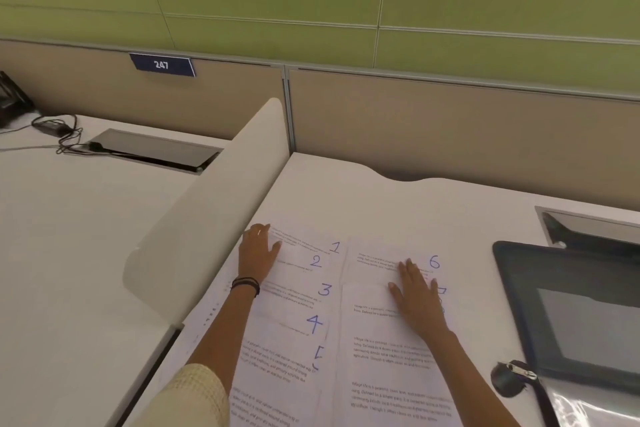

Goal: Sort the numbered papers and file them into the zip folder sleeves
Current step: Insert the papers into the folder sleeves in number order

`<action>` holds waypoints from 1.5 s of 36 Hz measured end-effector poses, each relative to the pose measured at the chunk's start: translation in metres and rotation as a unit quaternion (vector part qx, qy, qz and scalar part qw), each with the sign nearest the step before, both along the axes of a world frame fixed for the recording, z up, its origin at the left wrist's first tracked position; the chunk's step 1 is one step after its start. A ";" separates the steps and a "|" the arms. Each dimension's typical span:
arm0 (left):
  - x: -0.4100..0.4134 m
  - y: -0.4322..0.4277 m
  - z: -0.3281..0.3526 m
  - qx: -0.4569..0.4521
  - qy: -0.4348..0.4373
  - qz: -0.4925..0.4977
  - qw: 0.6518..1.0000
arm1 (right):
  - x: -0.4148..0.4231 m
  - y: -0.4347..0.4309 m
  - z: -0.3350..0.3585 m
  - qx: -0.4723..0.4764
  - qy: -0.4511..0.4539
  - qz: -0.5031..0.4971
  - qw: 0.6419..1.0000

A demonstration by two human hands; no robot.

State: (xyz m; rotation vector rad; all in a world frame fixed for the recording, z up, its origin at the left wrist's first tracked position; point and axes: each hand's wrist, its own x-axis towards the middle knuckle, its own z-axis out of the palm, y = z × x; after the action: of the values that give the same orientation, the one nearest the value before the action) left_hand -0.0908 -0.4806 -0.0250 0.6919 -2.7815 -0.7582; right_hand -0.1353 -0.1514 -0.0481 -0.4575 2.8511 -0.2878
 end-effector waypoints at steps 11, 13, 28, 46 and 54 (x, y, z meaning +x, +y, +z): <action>-0.042 -0.018 0.004 -0.005 -0.082 0.046 0.996 | 0.018 -0.001 0.002 -0.130 0.060 0.030 0.989; -0.048 -0.020 0.003 0.003 -0.087 0.058 0.995 | 0.033 -0.015 0.008 -0.147 0.042 0.104 0.983; -0.065 -0.023 0.004 0.074 -0.092 0.093 0.989 | 0.080 -0.068 -0.013 -0.013 0.025 0.294 0.955; -0.061 -0.023 0.017 0.112 0.074 0.140 0.981 | 0.079 -0.068 -0.009 0.038 -0.027 0.261 0.964; -0.076 -0.024 0.050 0.143 0.153 0.128 0.969 | 0.069 -0.067 -0.005 0.041 -0.028 0.243 0.969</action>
State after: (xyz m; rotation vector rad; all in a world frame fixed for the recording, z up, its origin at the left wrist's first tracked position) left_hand -0.1671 -0.5050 0.0246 0.8770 -2.2753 -1.1153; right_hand -0.0665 -0.2187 -0.0529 -1.0798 2.5740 -0.0881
